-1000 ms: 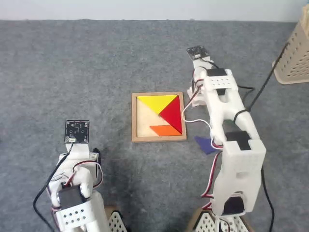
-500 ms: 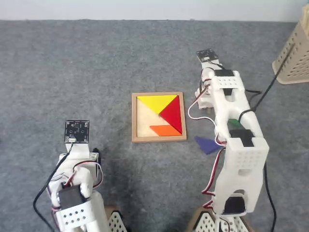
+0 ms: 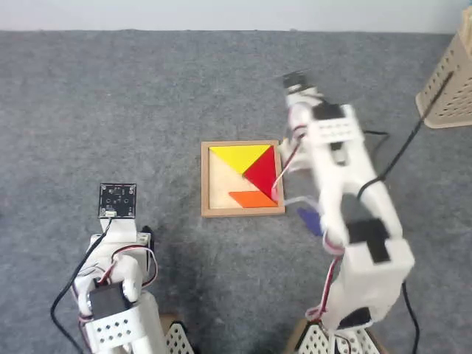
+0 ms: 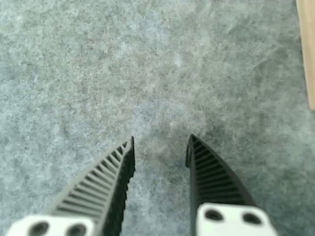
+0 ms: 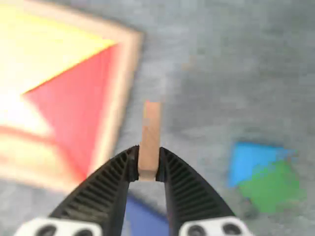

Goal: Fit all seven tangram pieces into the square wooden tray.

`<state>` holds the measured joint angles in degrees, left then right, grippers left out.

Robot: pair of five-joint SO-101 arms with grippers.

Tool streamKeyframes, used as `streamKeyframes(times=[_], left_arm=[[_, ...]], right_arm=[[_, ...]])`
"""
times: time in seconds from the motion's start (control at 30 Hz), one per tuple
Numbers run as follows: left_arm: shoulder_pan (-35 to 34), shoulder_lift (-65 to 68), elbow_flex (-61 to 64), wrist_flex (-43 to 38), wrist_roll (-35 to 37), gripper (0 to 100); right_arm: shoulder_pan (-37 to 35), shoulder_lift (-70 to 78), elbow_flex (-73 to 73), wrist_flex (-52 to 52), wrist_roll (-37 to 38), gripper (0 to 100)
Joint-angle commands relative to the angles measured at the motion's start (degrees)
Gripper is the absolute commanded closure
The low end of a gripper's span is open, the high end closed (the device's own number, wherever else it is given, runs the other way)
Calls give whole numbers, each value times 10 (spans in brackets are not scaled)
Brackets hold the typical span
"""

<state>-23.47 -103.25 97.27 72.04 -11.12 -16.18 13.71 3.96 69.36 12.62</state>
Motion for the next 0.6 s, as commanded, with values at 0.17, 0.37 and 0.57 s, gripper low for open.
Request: streamKeyframes(times=[0.17, 0.37, 0.57], left_arm=[[-3, -4, -7, 2, -4, 832], [-3, -4, -7, 2, -4, 832], [-3, -4, -7, 2, -4, 832]], right_arm=[[-179, -130, 92, -77, 186, 991], [-213, -55, 50, -82, 276, 991], [-203, 15, 8, -82, 300, 991]])
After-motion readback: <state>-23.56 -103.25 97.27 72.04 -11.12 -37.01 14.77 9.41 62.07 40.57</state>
